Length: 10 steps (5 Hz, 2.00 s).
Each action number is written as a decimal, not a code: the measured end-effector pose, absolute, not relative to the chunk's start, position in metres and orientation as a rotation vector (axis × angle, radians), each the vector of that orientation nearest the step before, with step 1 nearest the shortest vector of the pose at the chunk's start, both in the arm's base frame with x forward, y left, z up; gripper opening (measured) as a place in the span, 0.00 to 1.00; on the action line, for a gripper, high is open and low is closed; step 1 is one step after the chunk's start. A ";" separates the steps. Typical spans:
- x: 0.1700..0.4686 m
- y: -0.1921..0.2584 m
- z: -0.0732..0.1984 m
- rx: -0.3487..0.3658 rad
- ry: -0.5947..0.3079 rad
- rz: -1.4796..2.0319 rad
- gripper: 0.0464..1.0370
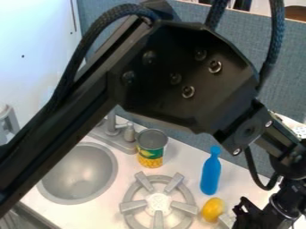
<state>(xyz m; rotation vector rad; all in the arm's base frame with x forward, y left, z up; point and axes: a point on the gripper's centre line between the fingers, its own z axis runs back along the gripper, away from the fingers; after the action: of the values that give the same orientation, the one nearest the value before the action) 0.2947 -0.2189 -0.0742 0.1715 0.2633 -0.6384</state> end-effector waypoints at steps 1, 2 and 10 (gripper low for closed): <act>0.296 -0.219 -0.075 0.168 0.255 -0.633 0.60; 0.300 -0.216 -0.075 0.144 0.256 -0.613 0.67; 0.333 -0.130 -0.036 -0.034 0.141 -0.358 0.96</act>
<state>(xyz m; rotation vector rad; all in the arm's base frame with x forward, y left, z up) 0.3329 -0.1298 -0.0355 -0.0343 0.1407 -0.3579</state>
